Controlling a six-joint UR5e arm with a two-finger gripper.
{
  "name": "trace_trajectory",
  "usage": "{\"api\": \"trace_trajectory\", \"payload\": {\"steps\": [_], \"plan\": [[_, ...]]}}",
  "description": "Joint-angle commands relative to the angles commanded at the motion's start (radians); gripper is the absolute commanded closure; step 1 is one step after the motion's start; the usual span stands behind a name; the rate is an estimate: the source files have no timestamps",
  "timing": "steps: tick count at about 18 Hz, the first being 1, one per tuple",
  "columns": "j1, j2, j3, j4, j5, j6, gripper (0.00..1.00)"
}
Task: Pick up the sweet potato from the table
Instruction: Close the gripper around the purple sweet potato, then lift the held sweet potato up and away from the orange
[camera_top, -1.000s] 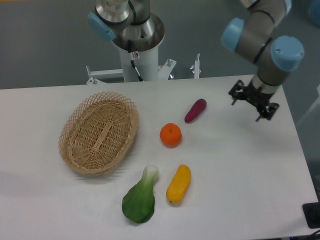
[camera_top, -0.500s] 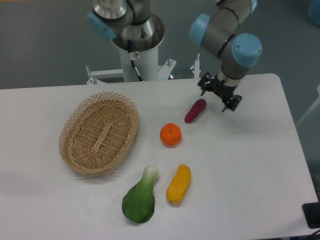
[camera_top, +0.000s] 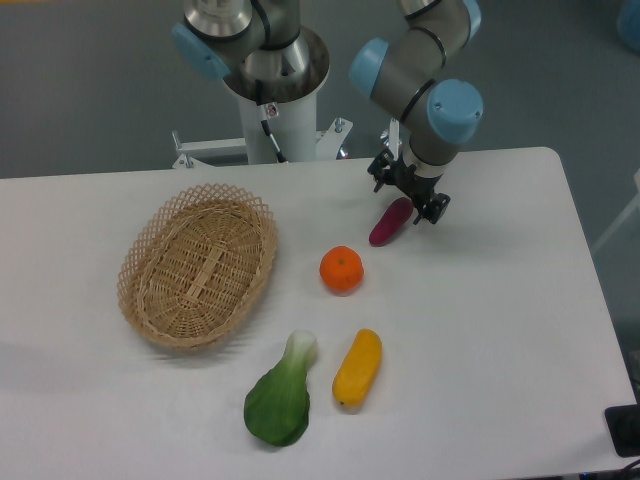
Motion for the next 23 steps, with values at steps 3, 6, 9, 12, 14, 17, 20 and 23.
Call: {"api": "trace_trajectory", "payload": {"steps": [3, 6, 9, 12, 14, 17, 20, 23], "plan": [[0.002, 0.0, 0.0, -0.002, 0.0, 0.0, 0.53], [0.002, 0.002, 0.005, 0.0, 0.0, -0.002, 0.79], [0.002, 0.008, 0.017, -0.002, 0.0, -0.002, 0.91], [0.003, 0.017, 0.064, -0.005, 0.012, -0.003, 0.91], [0.006, 0.018, 0.098, -0.006, 0.012, -0.002, 0.9], [0.009, 0.018, 0.161, -0.023, 0.006, -0.002, 0.89], [0.026, 0.017, 0.204, -0.023, 0.0, -0.002, 0.89], [0.04, 0.009, 0.28, -0.025, 0.002, -0.002, 0.89]]}}
